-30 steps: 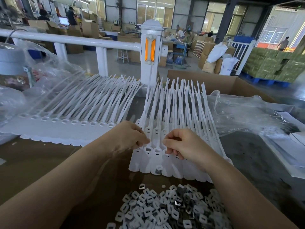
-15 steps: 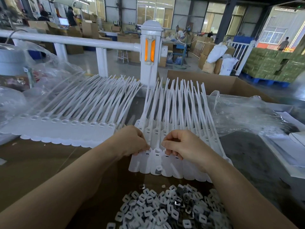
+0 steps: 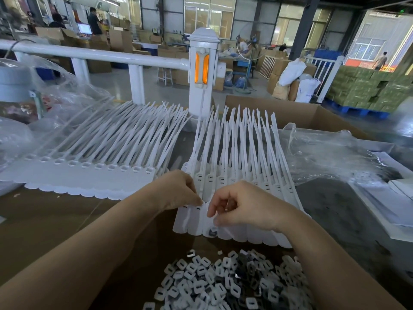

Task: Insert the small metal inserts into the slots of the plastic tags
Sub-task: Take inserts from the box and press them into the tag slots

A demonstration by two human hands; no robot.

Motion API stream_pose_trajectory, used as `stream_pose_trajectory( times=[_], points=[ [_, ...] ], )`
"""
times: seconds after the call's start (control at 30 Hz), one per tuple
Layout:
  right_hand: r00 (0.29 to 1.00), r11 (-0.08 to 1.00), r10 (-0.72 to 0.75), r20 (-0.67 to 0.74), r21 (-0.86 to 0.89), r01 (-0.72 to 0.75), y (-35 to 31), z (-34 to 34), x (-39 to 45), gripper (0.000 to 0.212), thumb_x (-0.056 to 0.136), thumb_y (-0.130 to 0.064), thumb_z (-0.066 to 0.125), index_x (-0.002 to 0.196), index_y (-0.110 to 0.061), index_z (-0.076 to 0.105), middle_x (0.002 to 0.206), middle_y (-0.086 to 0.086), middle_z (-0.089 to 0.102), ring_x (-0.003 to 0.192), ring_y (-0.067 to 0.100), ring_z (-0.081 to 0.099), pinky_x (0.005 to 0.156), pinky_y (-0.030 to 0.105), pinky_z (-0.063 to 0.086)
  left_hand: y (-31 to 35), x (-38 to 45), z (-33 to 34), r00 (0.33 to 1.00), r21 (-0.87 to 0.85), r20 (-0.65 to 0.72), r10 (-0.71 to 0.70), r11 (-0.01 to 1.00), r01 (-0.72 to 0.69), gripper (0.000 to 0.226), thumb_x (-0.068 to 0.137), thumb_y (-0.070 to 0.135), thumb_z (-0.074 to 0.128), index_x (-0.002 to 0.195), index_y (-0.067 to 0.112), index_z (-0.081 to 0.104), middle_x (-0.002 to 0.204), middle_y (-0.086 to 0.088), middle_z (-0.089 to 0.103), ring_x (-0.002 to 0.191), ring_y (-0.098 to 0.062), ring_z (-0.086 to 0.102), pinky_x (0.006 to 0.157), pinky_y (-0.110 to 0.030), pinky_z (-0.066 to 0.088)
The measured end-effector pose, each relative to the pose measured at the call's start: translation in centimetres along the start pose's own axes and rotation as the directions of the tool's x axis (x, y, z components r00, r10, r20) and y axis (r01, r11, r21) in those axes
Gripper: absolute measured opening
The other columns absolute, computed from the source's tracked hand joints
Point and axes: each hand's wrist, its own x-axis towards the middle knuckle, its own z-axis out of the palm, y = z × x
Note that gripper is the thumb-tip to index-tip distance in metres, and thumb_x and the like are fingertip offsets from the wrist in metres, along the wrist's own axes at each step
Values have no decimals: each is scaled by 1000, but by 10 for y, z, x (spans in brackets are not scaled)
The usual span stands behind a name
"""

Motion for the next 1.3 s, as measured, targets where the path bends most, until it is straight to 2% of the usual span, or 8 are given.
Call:
stream_pose_trajectory(
  times=[0.1, 0.33, 0.43, 0.6, 0.8, 1.03, 1.2, 1.3],
  points=[
    [996, 993, -7, 94, -115, 18, -4, 2, 1, 18, 81, -24, 81, 89, -36, 72, 78, -11, 64, 63, -4, 55, 60, 13, 43, -4, 1, 0, 1000, -4, 2, 13, 1000, -13, 17, 79, 31, 78, 80, 18, 67, 79, 3, 66, 76, -10, 60, 60, -22, 42],
    [999, 984, 12, 39, -176, -5, -4, 2, -1, 18, 87, -21, 72, 80, -36, 67, 68, -29, 62, 64, -7, 57, 59, 13, 44, -5, 1, 2, 998, 51, 4, 69, 996, -70, 15, 84, 31, 75, 83, 19, 64, 83, 2, 65, 78, -11, 60, 63, -22, 43],
    [998, 983, 9, 68, -183, 4, -5, -1, -1, 19, 85, -18, 73, 79, -36, 67, 68, -22, 62, 63, -5, 56, 60, 15, 44, -7, 1, 2, 993, 99, 1, 117, 988, -117, 15, 86, 33, 73, 84, 22, 63, 83, 4, 64, 79, -11, 61, 64, -21, 45],
    [994, 982, 4, 112, -187, 18, -8, 3, 0, 19, 76, -33, 84, 86, -34, 67, 85, -10, 64, 75, 4, 61, 69, 25, 53, -10, 2, 1, 993, 93, -5, 114, 989, -113, 17, 85, 36, 74, 84, 22, 65, 83, 5, 65, 80, -10, 62, 64, -22, 46],
    [994, 962, 40, 104, -273, -10, -17, 6, -1, 17, 80, -28, 82, 80, -34, 66, 70, -15, 62, 63, -12, 58, 52, 6, 40, -11, 2, 0, 994, 70, -1, 114, 991, -113, 18, 84, 37, 75, 83, 22, 66, 82, 5, 66, 79, -10, 62, 64, -22, 45],
    [995, 918, 50, 90, -396, -11, -26, 11, -1, 20, 84, -24, 75, 76, -36, 62, 67, -19, 59, 58, -14, 55, 53, 7, 38, -10, 1, 1, 995, 64, -6, 102, 993, -101, 17, 84, 35, 75, 82, 21, 65, 83, 4, 67, 80, -10, 63, 64, -23, 45],
    [998, 938, 34, 61, -347, -11, -21, 10, -1, 11, 84, -21, 70, 80, -31, 68, 72, -14, 66, 67, -8, 62, 59, 13, 49, -10, 0, 0, 995, 70, -1, 103, 992, -103, 17, 84, 36, 74, 82, 22, 65, 83, 5, 66, 79, -10, 62, 63, -22, 44],
    [998, 974, -11, -66, -226, -4, -13, 8, 0, 11, 85, -21, 68, 80, -31, 69, 78, -10, 72, 73, 2, 67, 68, 22, 58, -10, 0, -1, 994, 71, 3, 110, 991, -110, 16, 84, 36, 74, 82, 23, 65, 82, 5, 67, 78, -9, 62, 63, -22, 43]
  ],
)
